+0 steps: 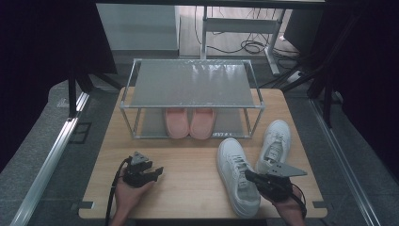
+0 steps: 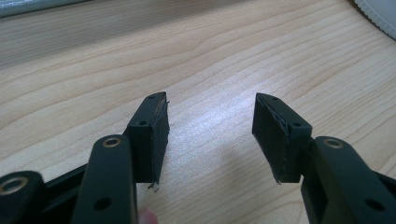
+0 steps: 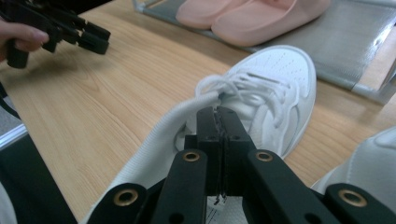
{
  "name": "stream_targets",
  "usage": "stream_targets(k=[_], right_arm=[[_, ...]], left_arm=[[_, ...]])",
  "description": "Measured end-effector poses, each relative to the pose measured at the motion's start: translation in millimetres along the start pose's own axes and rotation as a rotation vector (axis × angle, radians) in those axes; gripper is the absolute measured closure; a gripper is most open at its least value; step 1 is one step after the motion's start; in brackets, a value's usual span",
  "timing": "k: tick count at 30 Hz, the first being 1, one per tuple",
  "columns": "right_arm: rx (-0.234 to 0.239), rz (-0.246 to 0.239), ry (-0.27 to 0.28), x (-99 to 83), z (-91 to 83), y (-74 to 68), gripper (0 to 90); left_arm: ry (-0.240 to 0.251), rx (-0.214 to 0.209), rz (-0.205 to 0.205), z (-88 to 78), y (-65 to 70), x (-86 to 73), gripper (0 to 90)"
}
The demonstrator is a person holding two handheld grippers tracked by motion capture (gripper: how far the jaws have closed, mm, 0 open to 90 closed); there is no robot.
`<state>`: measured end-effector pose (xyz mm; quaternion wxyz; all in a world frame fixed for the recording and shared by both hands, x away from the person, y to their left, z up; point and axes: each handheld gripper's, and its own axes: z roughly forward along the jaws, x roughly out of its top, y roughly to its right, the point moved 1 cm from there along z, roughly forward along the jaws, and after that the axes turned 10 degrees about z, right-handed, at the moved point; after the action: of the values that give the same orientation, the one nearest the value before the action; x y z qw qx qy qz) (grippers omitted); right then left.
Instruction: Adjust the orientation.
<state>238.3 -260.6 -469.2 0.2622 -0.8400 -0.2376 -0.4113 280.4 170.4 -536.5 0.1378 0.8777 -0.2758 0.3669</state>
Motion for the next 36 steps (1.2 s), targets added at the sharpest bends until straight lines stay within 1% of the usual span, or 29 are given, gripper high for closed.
stream_targets(k=[3, 6, 8, 10, 11, 12, 15, 16, 17, 19, 20, 21, 22, 23, 24, 25, 26, 28, 29, 30, 32, 33, 34, 36], right_arm=[[0.0, 0.001, 0.009, 2.5, -4.2, -0.2, 88.3], [0.002, -0.007, 0.037, 8.0, -12.6, -1.9, 88.3], [0.006, -0.004, 0.043, 9.3, -14.6, -1.8, 88.2], [-0.006, 0.002, 0.064, 12.5, -18.0, 1.4, 87.9], [-0.006, 0.002, 0.064, 12.5, -18.0, 1.4, 87.9], [-0.019, 0.008, 0.067, 14.5, -19.0, 5.7, 87.9], [-0.024, 0.013, 0.066, 16.4, -18.3, 9.0, 87.9], [-0.034, 0.019, 0.064, 19.6, -15.8, 14.4, 88.0], [-0.034, 0.019, 0.064, 19.6, -15.8, 14.4, 88.0], [-0.045, 0.024, 0.065, 23.3, -11.1, 20.5, 88.2], [-0.061, 0.025, 0.05, 27.9, -4.0, 26.6, 88.2], [-0.061, 0.025, 0.05, 27.9, -4.0, 26.6, 88.2], [-0.068, 0.027, 0.038, 31.9, 1.8, 30.5, 88.2], [-0.068, 0.027, 0.038, 31.9, 1.8, 30.5, 88.2], [-0.072, 0.024, 0.02, 36.4, 7.7, 32.4, 88.2], [-0.072, 0.024, 0.02, 36.4, 7.7, 32.4, 88.2], [-0.072, 0.031, 0.004, 38.4, 14.9, 34.0, 88.2], [-0.074, 0.034, -0.003, 38.2, 17.3, 34.4, 88.2], [-0.082, 0.036, -0.028, 35.7, 23.0, 34.6, 88.2], [-0.082, 0.036, -0.028, 35.7, 23.0, 34.6, 88.2], [-0.106, 0.032, -0.061, 31.9, 28.2, 34.2, 88.2], [-0.106, 0.032, -0.061, 31.9, 28.2, 34.2, 88.2], [-0.117, 0.034, -0.078, 30.4, 30.3, 34.3, 88.3], [-0.121, 0.033, -0.079, 30.1, 30.7, 33.5, 88.8]], left_arm=[[-0.002, -0.001, 0.0, 0.6, 0.1, 0.0, 46.7], [-0.004, -0.006, -0.001, 0.9, 0.7, 0.1, 46.7], [-0.002, -0.006, 0.0, 0.5, 0.9, 0.1, 46.7], [0.002, -0.007, -0.003, -0.2, 0.9, 0.2, 46.6], [0.002, -0.007, -0.003, -0.2, 0.9, 0.2, 46.6], [0.005, -0.013, -0.007, -0.6, 0.7, 0.3, 46.6], [0.007, -0.015, -0.009, -1.1, 0.6, 0.6, 46.6], [0.006, -0.016, -0.008, -1.1, 0.7, 0.6, 46.6], [0.006, -0.016, -0.008, -1.1, 0.7, 0.6, 46.6], [0.006, -0.017, -0.008, -1.2, 0.9, 0.7, 46.6], [0.011, -0.018, -0.01, -1.8, 1.0, 0.8, 46.6], [0.011, -0.018, -0.01, -1.8, 1.0, 0.8, 46.7], [0.015, -0.016, -0.013, -3.5, 0.4, 1.0, 46.6], [0.015, -0.016, -0.013, -3.5, 0.4, 1.0, 46.7], [0.023, -0.015, -0.018, -5.2, -0.2, 1.1, 46.7], [0.023, -0.015, -0.018, -5.2, -0.2, 1.1, 46.7], [0.027, -0.013, -0.018, -6.6, -0.6, 0.8, 46.7], [0.029, -0.013, -0.02, -7.5, -0.4, 0.7, 46.7], [0.028, -0.013, -0.018, -8.0, -0.5, 0.6, 46.7], [0.029, -0.013, -0.017, -8.4, -0.4, 0.5, 46.7], [0.03, -0.014, -0.017, -8.6, -0.5, 0.2, 46.7], [0.03, -0.014, -0.017, -8.5, -0.5, 0.2, 46.7], [0.029, -0.015, -0.017, -8.5, -0.3, 0.3, 46.7], [0.03, -0.019, -0.017, -8.1, 0.6, 0.5, 46.6]])
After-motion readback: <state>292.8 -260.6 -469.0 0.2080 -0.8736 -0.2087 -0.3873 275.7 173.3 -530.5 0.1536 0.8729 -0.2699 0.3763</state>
